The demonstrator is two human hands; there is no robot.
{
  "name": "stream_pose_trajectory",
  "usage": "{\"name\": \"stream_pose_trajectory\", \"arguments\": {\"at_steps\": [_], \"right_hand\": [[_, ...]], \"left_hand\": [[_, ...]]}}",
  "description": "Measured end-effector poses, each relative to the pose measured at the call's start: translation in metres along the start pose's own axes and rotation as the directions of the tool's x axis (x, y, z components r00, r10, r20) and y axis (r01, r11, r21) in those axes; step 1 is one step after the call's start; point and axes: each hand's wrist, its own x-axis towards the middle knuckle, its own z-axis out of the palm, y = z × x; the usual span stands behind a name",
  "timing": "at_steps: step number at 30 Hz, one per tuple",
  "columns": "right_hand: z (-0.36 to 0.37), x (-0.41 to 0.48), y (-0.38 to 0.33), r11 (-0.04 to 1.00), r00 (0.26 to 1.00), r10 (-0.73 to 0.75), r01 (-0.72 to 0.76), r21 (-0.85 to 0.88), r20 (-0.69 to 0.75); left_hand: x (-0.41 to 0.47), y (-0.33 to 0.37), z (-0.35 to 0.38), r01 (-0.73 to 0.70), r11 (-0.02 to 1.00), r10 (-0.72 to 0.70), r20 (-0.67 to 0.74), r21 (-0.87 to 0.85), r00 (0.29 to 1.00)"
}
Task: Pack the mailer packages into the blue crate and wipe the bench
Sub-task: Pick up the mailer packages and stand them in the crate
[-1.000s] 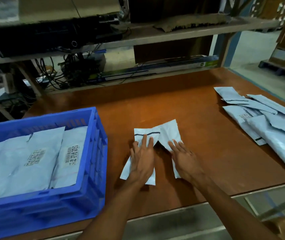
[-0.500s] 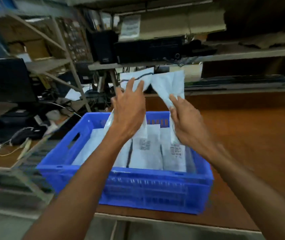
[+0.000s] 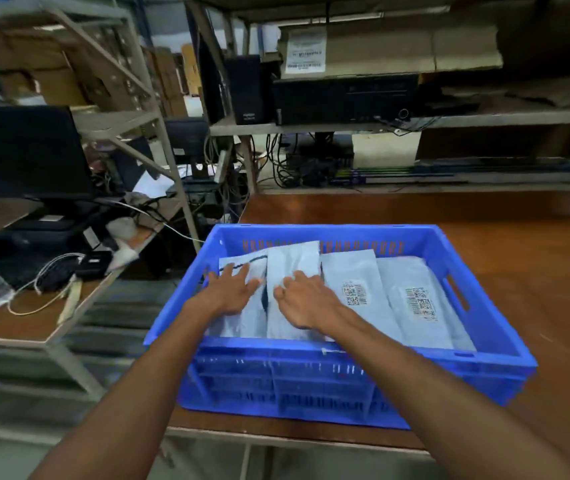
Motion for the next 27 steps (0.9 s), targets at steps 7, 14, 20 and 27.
{"name": "stream_pose_trajectory", "arguments": {"at_steps": [7, 14, 20, 27], "right_hand": [[0.0, 0.041, 0.029, 0.967, 0.992, -0.042, 0.07, -0.246, 0.12], [0.02, 0.053, 0.032, 0.981, 0.963, -0.022, 0.073, -0.181, 0.27], [-0.052, 0.031, 0.071, 0.991, 0.968, -0.122, 0.131, 0.028, -0.218], [-0.116, -0.078, 0.259, 0.967, 0.859, 0.236, -0.162, 0.195, -0.454]], "left_hand": [[0.023, -0.018, 0.002, -0.088, 0.994, 0.075, 0.206, 0.057, 0.976], [0.028, -0.02, -0.004, -0.155, 0.985, 0.126, 0.292, 0.077, 0.948], [0.041, 0.025, -0.031, -0.331, 0.931, 0.292, -0.226, -0.157, 0.929], [0.04, 0.269, -0.032, -0.603, 0.791, 0.526, -0.385, -0.108, 0.759]]}}
